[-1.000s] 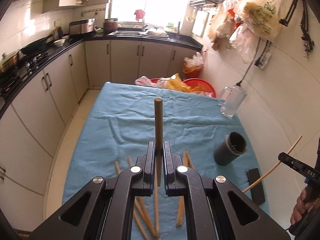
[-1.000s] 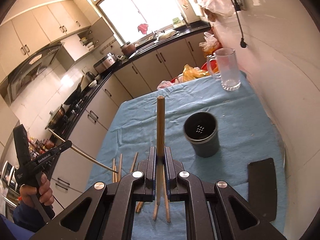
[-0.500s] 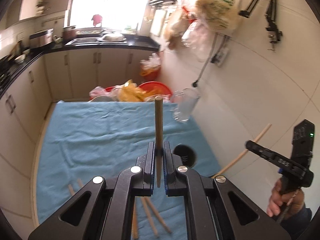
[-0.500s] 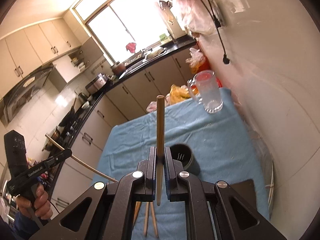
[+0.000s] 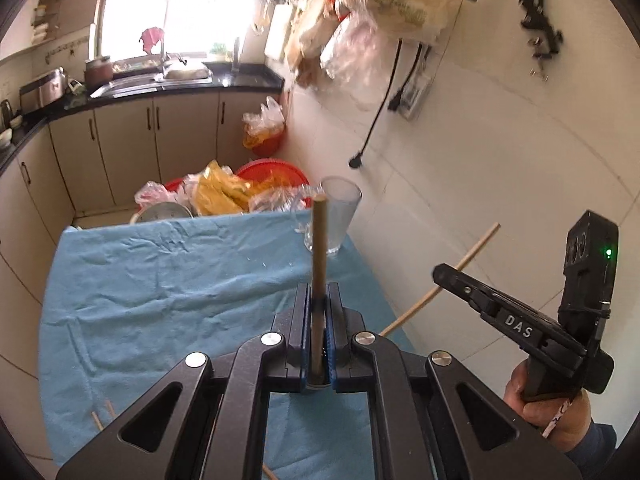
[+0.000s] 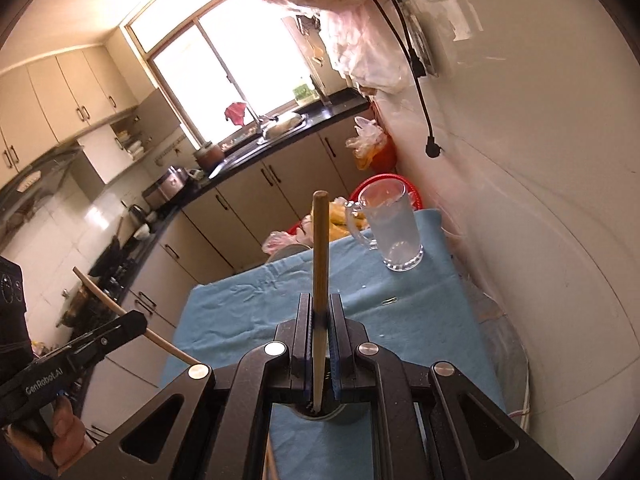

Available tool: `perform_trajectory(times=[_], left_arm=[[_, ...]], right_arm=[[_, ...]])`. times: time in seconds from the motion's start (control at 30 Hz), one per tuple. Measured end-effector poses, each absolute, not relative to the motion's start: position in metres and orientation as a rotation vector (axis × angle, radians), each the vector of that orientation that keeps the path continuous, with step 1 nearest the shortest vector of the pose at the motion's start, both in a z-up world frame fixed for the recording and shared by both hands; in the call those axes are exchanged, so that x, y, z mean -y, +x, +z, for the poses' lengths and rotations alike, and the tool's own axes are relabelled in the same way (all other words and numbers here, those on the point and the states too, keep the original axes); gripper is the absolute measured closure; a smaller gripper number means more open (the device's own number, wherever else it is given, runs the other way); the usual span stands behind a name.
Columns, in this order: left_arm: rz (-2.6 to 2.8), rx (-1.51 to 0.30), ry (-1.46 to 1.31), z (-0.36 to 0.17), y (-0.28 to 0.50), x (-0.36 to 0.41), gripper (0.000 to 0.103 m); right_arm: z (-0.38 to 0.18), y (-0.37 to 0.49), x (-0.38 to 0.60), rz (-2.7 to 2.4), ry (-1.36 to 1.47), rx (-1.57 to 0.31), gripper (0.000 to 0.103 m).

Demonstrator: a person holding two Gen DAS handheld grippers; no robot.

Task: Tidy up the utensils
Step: 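Lift both held chopsticks upright and carry them over the grey holder cup, then lower the chopsticks into the holder cup and open both tools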

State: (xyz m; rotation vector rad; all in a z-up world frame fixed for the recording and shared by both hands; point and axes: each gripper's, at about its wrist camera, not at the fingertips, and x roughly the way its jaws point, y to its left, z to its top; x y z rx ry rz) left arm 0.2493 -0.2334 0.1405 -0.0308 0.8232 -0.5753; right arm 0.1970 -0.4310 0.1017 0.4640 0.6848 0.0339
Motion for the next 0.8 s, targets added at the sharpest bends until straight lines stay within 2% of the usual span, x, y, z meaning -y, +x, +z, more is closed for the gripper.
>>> perform_trajectory(times=[0.3,0.57,0.63,0.7,0.8], left_arm=[[-0.537,-0.947,0.027,0.09,0.276,0.256,0.097],[-0.498,-0.983,0.056,0.068,0.287,0.258,0.096],[-0.492,-0.988,0.05,0.067,0.291,0.258,0.092],[-0.485,-0.982,0.042,0.069,0.293,0.257,0.078],[-0.48,-0.964,0.034,0.073,0.294,0.255,0.075]], right_arm=[[0.05,0.235,0.426,0.037,0.464,-0.835,0.096],[0.021,0.25,0.425,0.043,0.48,-0.902,0.095],[0.02,0.253,0.426,0.038,0.475,-0.906,0.094],[0.021,0.254,0.426,0.03,0.471,-0.899,0.094],[0.023,0.253,0.425,0.023,0.469,-0.897,0.093]])
